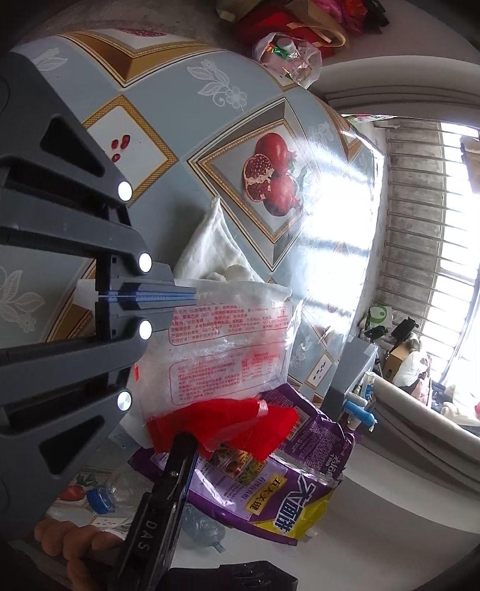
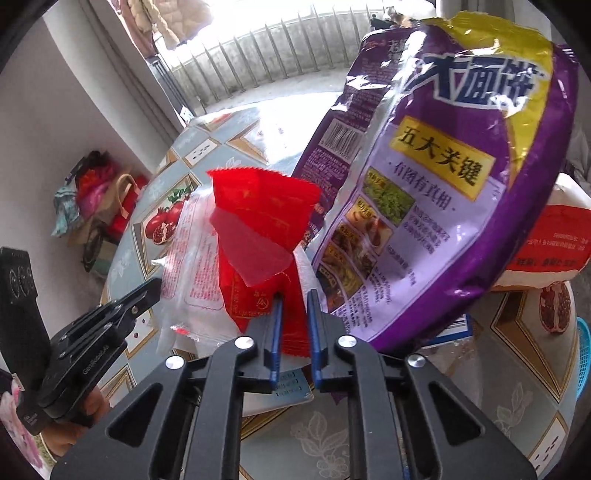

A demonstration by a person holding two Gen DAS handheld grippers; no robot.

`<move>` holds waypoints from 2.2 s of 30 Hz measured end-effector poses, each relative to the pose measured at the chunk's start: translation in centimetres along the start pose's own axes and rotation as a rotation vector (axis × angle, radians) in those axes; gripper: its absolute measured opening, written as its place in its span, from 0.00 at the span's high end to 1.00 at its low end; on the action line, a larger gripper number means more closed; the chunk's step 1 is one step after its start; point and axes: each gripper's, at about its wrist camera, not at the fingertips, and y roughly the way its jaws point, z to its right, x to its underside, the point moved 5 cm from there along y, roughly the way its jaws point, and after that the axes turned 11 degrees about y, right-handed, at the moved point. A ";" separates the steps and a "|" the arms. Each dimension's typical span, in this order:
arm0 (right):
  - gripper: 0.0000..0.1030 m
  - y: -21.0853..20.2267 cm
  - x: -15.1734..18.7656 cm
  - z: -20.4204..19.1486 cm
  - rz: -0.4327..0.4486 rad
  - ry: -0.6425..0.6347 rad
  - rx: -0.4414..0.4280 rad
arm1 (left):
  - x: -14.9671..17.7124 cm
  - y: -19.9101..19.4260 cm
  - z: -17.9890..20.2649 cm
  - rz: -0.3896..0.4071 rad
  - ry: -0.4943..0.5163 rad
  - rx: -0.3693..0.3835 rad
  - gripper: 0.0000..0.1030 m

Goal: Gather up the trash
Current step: 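Grasp the clear plastic bag with the left tool while the right tool grasps the red wrapper, then carry both items over the wastebasket and open both tools to drop them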

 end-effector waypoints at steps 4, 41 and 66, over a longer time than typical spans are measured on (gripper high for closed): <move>0.93 -0.5 -0.2 0.1 0.015 0.001 -0.012 | 0.0 -1.0 0.0 0.019 -0.011 0.002 1.00; 0.96 -15.4 2.8 2.8 0.218 -0.006 -0.337 | -5.0 -17.0 9.7 0.278 0.159 0.054 1.00; 0.96 -25.3 12.0 45.7 0.573 0.880 0.143 | -6.0 1.0 52.1 -0.096 0.737 0.627 1.00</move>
